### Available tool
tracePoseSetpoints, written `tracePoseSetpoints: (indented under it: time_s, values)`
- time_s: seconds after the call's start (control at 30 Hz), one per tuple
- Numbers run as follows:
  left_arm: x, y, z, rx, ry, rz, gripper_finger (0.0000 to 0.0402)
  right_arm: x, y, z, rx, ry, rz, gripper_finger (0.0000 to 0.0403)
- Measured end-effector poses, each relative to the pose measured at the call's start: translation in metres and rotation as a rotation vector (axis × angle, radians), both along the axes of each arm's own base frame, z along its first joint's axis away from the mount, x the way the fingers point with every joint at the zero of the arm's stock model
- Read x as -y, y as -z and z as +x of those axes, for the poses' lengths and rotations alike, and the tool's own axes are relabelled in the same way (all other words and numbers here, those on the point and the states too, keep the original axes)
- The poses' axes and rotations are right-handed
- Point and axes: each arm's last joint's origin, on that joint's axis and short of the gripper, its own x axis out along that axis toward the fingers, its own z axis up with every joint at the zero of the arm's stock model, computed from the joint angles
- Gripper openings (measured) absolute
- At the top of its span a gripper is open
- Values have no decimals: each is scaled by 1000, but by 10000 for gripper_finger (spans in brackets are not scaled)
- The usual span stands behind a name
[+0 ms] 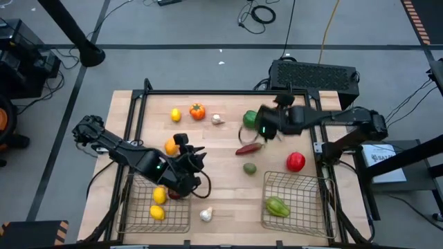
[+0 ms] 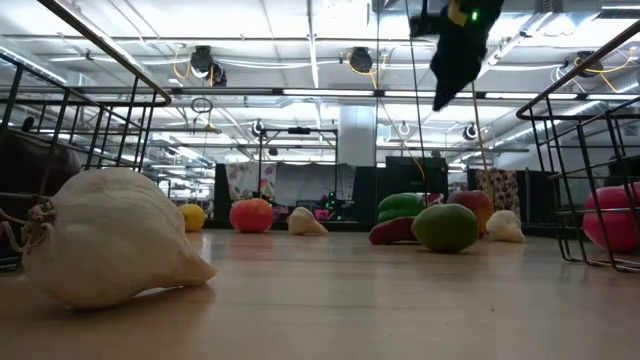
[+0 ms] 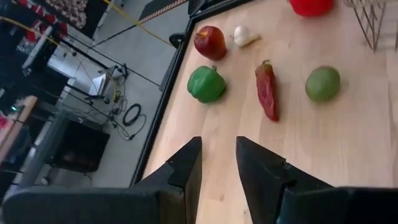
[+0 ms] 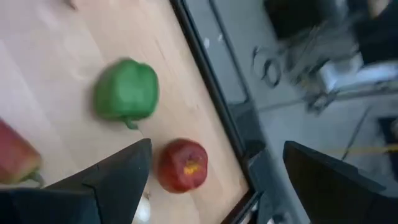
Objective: Sort produce into baskets
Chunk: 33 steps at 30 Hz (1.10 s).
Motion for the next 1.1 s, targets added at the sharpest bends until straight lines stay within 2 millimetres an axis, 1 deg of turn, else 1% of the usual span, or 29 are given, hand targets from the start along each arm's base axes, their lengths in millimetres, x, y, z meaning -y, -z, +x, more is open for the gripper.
tracePoseSetpoints:
  time_s: [0.1, 0.2, 0.27, 0.33, 0.4, 0.5, 0.63, 0.73, 0.83, 1.1]
  values:
    - [-5, 0, 3, 9, -17, -35, 107, 31, 1, -5, 115, 74, 58, 352]
    - [-7, 1, 3, 32, -52, -113, 107, 60, 7, -18, 251, 155, 104, 352]
    - [-6, 2, 3, 20, -40, -138, 107, 73, 17, -28, 311, 201, 145, 352]
    - [-6, 2, 3, 13, -31, -152, 107, 81, 30, -38, 360, 255, 180, 352]
    - [-5, 2, 3, 10, -27, -156, 107, 83, 42, -44, 421, 291, 191, 352]
    - [-5, 2, 3, 9, -25, -158, 107, 81, 65, -49, 458, 328, 212, 352]
    - [-5, 3, 3, 1, -14, -178, 107, 77, 86, -55, 447, 397, 230, 351]
    - [-4, 3, 3, 11, -19, -189, 107, 75, 96, -60, 420, 432, 233, 342]
    - [-4, 3, 4, 20, -25, -202, 107, 74, 101, -62, 411, 444, 224, 315]
    - [-4, 3, 4, 17, -21, -210, 107, 73, 112, -65, 419, 476, 222, 222]
